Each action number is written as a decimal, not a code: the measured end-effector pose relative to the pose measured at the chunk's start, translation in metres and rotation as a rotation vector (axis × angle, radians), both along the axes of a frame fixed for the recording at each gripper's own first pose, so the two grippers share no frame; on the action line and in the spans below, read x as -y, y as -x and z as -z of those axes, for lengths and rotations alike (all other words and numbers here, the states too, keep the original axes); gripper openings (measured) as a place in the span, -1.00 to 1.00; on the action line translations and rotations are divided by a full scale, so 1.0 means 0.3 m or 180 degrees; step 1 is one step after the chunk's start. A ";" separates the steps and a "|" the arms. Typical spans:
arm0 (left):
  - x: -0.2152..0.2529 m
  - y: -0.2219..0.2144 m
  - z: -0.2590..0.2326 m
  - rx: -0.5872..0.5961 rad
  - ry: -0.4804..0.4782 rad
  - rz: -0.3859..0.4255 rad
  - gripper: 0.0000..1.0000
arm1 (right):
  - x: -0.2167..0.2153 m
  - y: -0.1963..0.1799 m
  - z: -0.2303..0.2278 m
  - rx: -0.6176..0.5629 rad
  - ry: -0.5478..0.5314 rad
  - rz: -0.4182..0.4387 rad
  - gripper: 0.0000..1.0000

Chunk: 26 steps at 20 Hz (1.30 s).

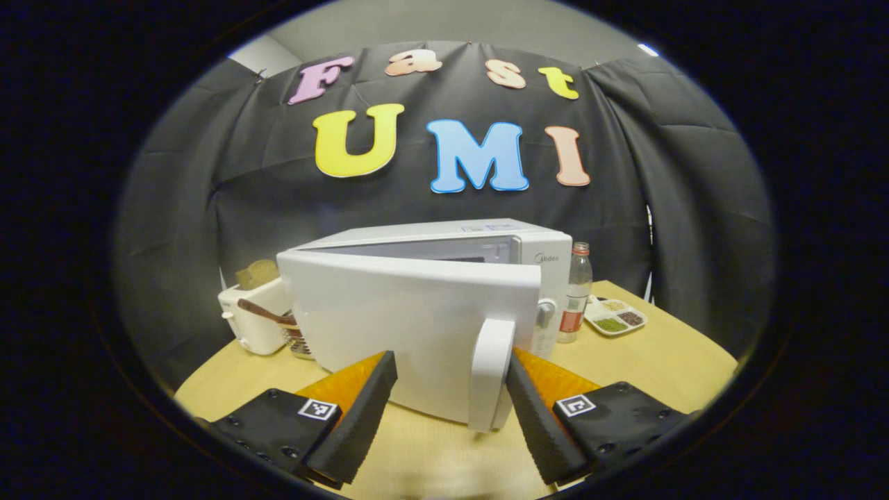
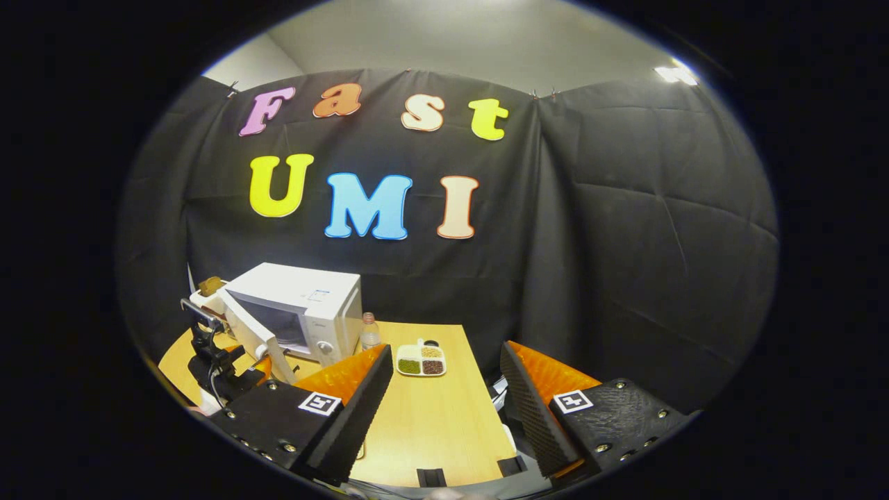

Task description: Open the microwave oven with the left hand, put the food in, and close the microwave oven.

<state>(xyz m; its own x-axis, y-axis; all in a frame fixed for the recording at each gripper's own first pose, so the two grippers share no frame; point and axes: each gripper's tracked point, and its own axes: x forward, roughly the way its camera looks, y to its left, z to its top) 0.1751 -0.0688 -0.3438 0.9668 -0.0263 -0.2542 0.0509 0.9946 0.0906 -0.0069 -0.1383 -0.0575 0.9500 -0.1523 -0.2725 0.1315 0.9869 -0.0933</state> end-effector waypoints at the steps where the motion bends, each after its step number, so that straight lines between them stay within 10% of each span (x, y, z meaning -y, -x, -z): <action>1: -0.027 0.036 -0.005 -0.0017 0.0006 -0.0037 1.00 | -0.030 -0.012 0.005 -0.0007 -0.0009 -0.0077 0.91; 26: -0.876 0.549 -0.001 -0.0219 -0.0188 -0.0768 0.93 | -0.790 -0.115 0.054 -0.0068 -0.0126 -0.1224 0.91</action>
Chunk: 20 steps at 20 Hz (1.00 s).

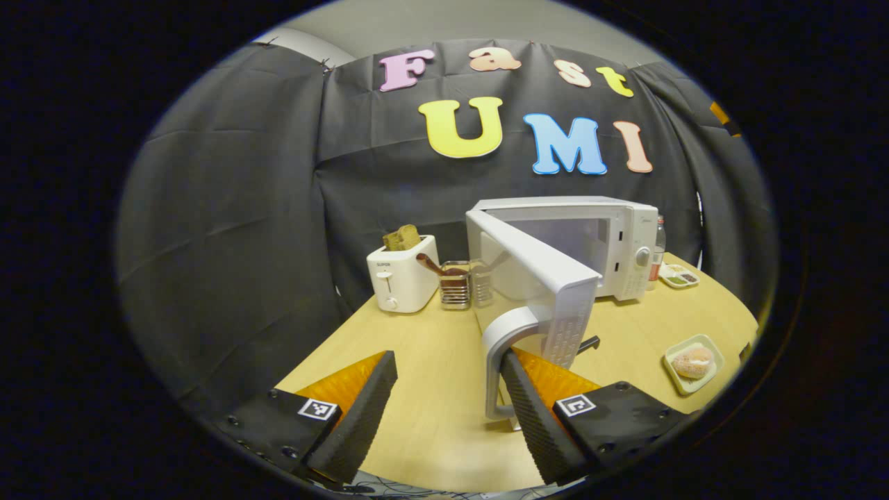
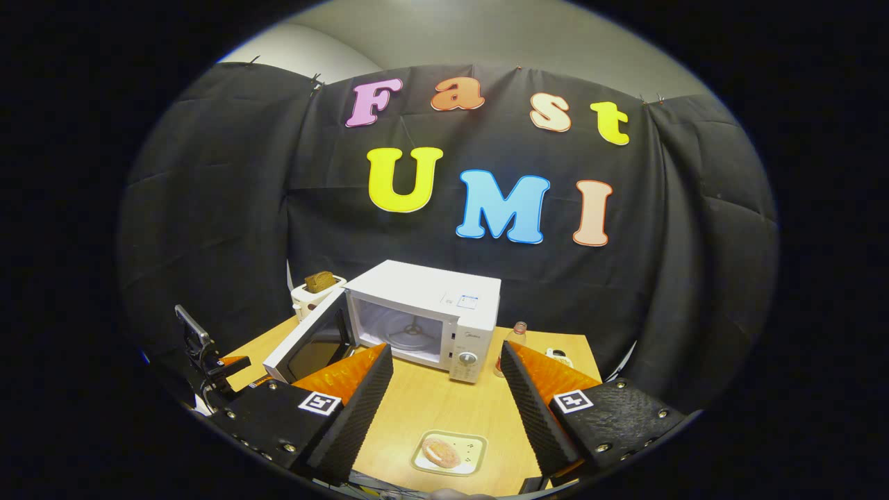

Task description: Open the microwave oven with the left hand, put the food in, and close the microwave oven.

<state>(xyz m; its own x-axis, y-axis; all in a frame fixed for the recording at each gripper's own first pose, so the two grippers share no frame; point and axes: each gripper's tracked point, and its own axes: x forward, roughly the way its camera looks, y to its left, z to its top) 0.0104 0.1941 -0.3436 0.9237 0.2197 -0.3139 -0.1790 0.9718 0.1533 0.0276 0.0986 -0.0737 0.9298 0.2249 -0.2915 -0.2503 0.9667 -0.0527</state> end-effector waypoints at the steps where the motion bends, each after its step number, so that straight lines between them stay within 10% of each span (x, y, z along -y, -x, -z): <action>1: -0.029 0.004 0.001 0.0004 -0.0013 -0.0013 0.94 | -0.014 0.004 0.007 -0.0014 -0.0001 -0.0008 0.91; 10: -0.226 0.054 -0.009 0.0051 -0.0009 -0.0380 0.97 | -0.084 -0.017 0.032 -0.0070 -0.0018 -0.0024 0.91; 20: -0.057 0.166 -0.186 0.0193 -0.0117 -0.0181 0.97 | 0.068 0.074 0.293 -0.0390 0.0254 -0.0133 0.91</action>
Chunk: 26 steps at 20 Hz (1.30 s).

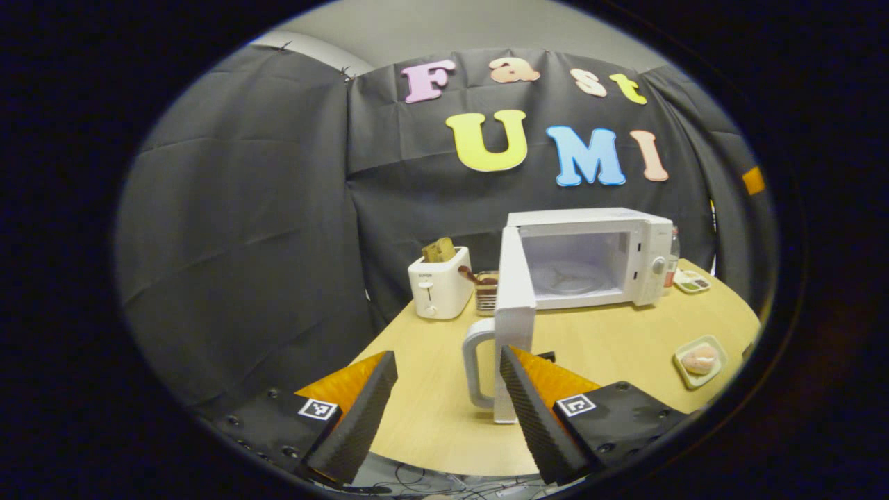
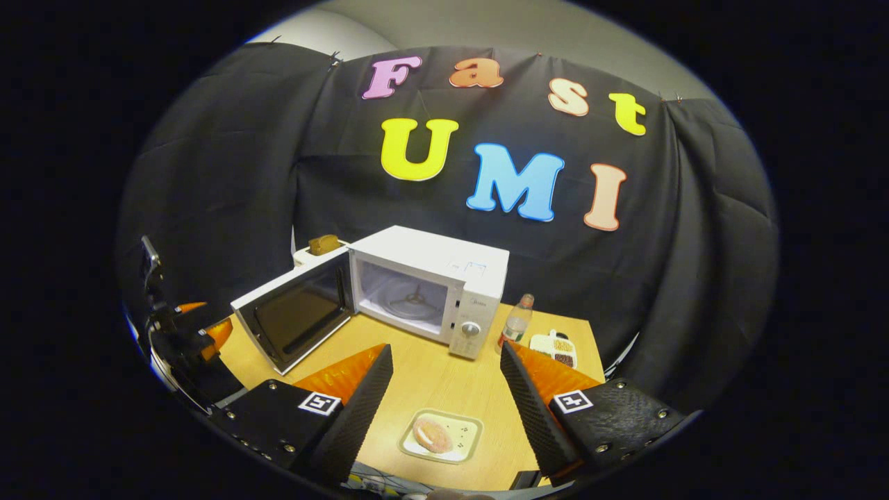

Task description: Open the microwave oven with the left hand, put the food in, and close the microwave oven.

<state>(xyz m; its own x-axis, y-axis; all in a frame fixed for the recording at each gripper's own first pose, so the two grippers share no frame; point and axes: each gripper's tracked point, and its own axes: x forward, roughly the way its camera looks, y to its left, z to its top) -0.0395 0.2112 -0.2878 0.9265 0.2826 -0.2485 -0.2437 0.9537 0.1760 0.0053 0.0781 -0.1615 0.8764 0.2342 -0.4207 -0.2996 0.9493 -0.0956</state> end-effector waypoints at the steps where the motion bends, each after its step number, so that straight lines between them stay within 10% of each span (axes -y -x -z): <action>1: 0.039 0.004 -0.040 0.0036 0.0027 0.0051 0.97 | 0.024 0.018 0.046 -0.0085 -0.0005 -0.0017 0.92; 15: 0.518 -0.055 -0.600 0.0536 -0.0045 0.0369 1.00 | 0.093 0.092 0.659 -0.0785 0.0230 -0.0571 0.91; 26: 0.554 -0.055 -0.658 0.0467 -0.0204 0.0344 1.00 | 0.020 -0.036 0.970 -0.1111 0.0546 -0.0761 0.92</action>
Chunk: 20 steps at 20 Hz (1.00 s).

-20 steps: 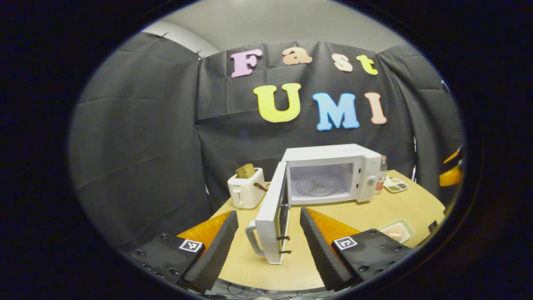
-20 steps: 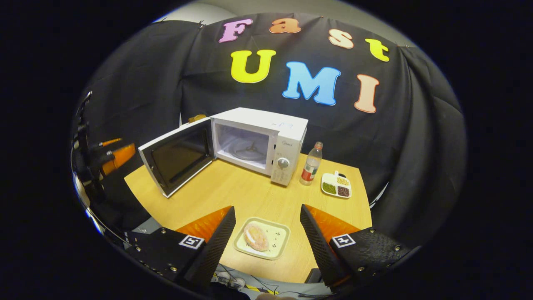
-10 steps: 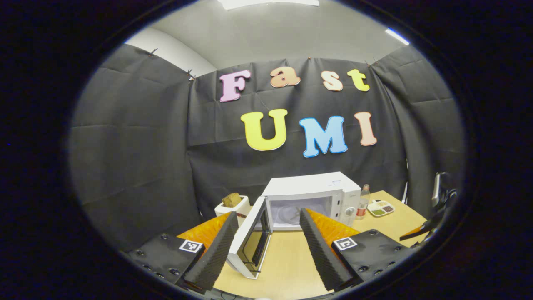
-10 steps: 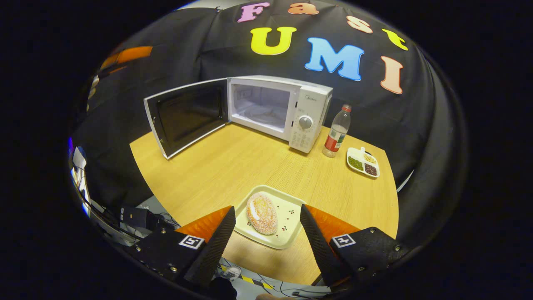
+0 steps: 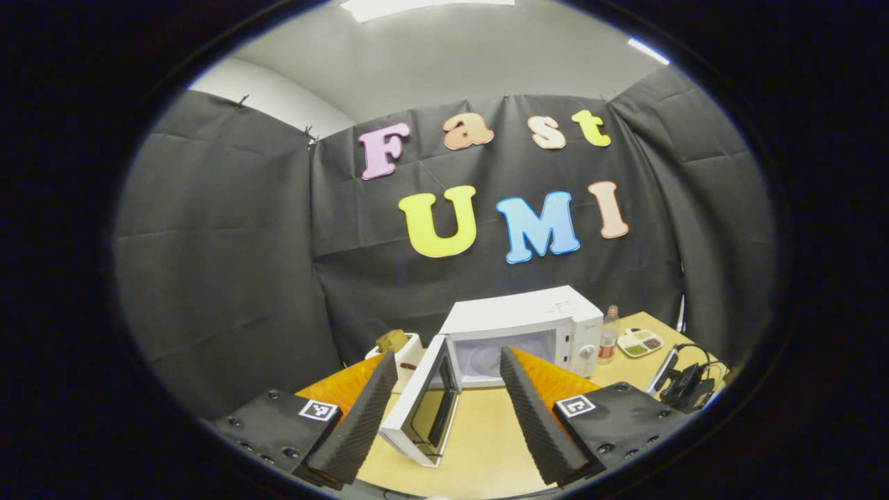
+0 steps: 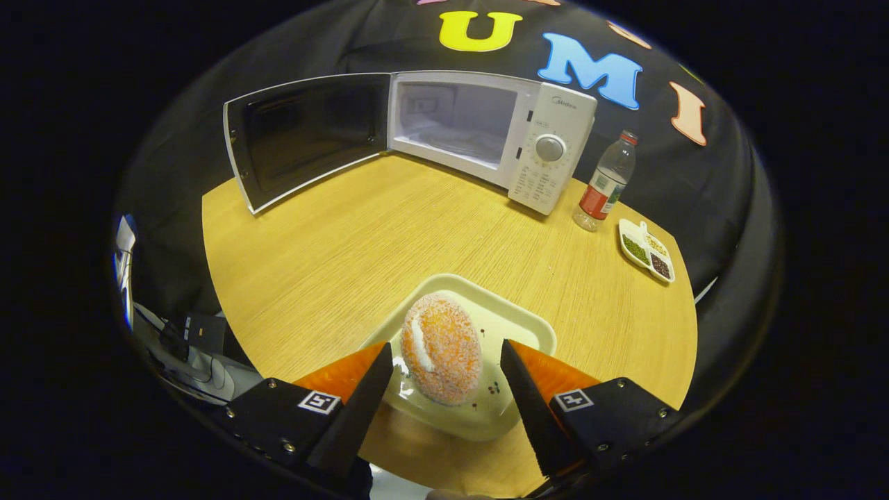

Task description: Open the microwave oven with the left hand, put the food in, and close the microwave oven.

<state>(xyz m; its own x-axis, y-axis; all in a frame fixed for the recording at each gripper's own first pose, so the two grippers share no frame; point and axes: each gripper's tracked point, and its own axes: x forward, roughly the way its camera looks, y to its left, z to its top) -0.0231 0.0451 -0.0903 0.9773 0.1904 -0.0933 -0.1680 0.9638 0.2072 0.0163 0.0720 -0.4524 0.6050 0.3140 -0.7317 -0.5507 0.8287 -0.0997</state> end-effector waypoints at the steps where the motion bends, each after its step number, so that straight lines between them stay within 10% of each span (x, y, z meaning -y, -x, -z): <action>1: 0.001 -0.003 0.010 -0.0022 0.0010 -0.0004 1.00 | 0.000 -0.007 0.017 -0.0036 0.0023 -0.0006 0.91; 12: 0.012 -0.041 0.058 -0.0127 0.0080 -0.0044 1.00 | -0.040 -0.035 0.073 -0.0368 -0.0049 -0.0072 0.88; 17: 0.005 -0.058 0.057 -0.0118 0.0145 -0.0029 1.00 | -0.041 -0.049 0.087 -0.0509 -0.0047 -0.0071 0.17; 20: -0.012 -0.057 0.061 -0.0122 0.0142 -0.0025 1.00 | -0.038 -0.054 0.064 -0.0564 -0.0138 -0.0016 0.17</action>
<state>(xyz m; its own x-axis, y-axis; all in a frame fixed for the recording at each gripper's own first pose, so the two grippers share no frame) -0.0061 0.0486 -0.1086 0.9713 0.1929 -0.1393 -0.1683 0.9709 0.1706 0.0326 0.0832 -0.4715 0.4660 0.3504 -0.8124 -0.5607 0.8273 0.0352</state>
